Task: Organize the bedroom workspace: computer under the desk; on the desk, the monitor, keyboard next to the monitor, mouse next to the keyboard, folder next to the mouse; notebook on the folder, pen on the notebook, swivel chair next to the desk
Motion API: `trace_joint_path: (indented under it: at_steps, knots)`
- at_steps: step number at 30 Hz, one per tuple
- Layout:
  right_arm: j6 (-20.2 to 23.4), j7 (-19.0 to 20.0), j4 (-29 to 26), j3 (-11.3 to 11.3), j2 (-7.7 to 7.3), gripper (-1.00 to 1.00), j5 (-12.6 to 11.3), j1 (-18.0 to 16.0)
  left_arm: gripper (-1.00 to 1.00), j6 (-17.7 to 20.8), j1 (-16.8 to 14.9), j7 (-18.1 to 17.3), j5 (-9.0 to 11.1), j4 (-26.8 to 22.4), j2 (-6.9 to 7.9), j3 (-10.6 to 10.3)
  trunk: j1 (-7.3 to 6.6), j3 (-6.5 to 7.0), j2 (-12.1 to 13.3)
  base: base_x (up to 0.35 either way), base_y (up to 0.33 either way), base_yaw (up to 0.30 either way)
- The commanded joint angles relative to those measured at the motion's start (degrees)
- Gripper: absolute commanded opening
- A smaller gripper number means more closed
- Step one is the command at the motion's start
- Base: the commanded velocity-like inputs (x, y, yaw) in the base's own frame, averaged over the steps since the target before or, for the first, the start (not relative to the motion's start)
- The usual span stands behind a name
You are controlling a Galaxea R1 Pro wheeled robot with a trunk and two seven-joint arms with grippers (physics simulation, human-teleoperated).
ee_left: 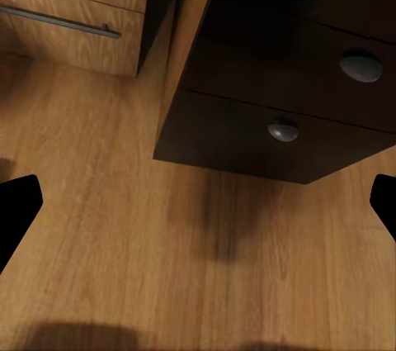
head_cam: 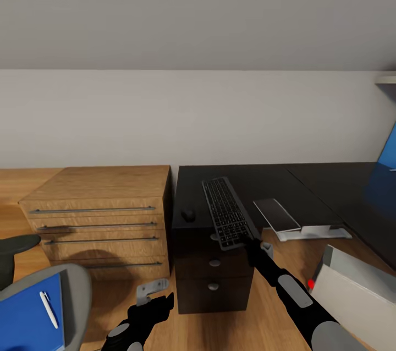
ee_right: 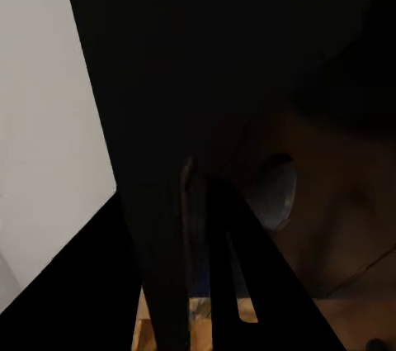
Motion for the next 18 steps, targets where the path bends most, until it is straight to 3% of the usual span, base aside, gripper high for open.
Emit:
trace_joint_path:
  at_steps: [1, 10, 15, 18]
  knots:
    - [0.11, 0.06, 0.07, 0.31, -0.08, -1.00, -0.55, -0.03, 1.00, 0.08, -0.05, 0.53, 0.53, -0.08, 0.01, -0.06, -0.23, 0.12, 0.39, 0.000, 0.000, 0.000]
    - [0.11, 0.17, -0.61, 0.29, -0.13, -1.00, -0.57, -0.01, 1.00, 0.02, -0.05, 0.90, 0.45, -0.08, -0.04, -0.06, -2.21, 1.74, 4.00, 0.000, 0.000, 0.000]
    - [-0.17, -0.43, -7.61, 0.22, -0.19, -1.00, -0.49, 0.64, 1.00, -0.08, -0.05, 5.75, 0.48, -0.51, -0.08, -0.09, -3.31, 2.64, 6.00, 0.000, 0.000, 0.000]
    - [-0.23, -1.19, -10.56, 0.16, -0.21, -1.00, -0.53, 1.77, 1.00, -0.09, -0.05, 6.84, 0.58, -0.58, -0.08, -0.45, -3.96, 3.17, 7.20, -0.002, 0.000, 0.000]
